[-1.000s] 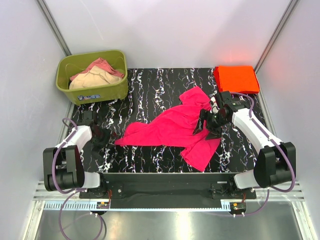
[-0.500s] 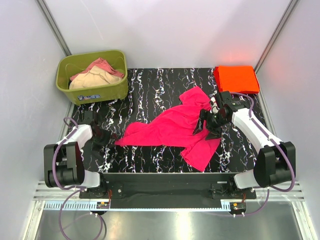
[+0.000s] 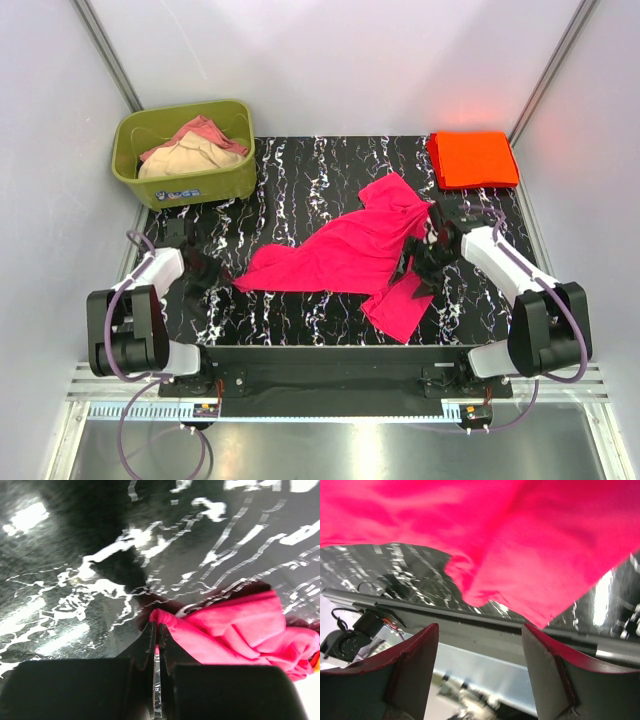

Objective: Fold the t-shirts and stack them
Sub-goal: Flatten the tshirt out

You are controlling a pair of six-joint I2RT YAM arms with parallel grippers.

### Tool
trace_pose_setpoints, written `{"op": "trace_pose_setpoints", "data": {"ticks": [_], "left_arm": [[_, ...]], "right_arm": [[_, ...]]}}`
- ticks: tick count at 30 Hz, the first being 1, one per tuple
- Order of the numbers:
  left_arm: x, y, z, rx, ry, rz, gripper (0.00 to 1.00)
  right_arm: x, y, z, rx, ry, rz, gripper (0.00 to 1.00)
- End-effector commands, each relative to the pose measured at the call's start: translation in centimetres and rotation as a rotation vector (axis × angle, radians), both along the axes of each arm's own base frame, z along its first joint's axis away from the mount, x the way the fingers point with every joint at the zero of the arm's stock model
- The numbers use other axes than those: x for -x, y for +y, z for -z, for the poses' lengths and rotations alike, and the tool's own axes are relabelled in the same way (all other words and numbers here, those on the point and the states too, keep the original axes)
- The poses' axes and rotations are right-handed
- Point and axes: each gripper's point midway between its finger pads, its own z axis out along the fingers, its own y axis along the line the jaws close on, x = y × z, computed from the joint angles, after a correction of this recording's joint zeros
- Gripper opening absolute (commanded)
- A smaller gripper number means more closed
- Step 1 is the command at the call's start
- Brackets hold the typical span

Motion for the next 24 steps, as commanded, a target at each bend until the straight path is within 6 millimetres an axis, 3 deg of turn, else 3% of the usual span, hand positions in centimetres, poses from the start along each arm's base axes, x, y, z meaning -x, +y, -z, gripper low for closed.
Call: {"op": "trace_pose_setpoints", "data": {"ticks": [1, 7, 12, 18, 24], "left_arm": [[-2.5, 0.3, -3.0, -0.022, -0.135, 0.061, 0.0], [-3.4, -0.4, -4.8, -0.026, -0.246, 0.199, 0.0], [-4.0, -0.5, -6.1, -0.064, -0.318, 0.275, 0.0], [-4.0, -1.4, -6.6, -0.062, -0.345, 0.325, 0.0], [-3.7, -1.9, -5.8, -0.03, -0.339, 0.339, 0.0]], "right_arm": [[1.9, -0.5, 1.2, 0.028, 0.09, 0.107, 0.74], [5.1, -1.1, 2.7, 0.039, 0.158, 0.232, 0.67], [7.6, -1.2, 4.2, 0.014, 0.2, 0.322, 0.5], [9.6, -1.5, 6.4, 0.034, 0.286, 0.355, 0.5], [9.5, -1.4, 7.3, 0.028, 0.297, 0.364, 0.53]]}}
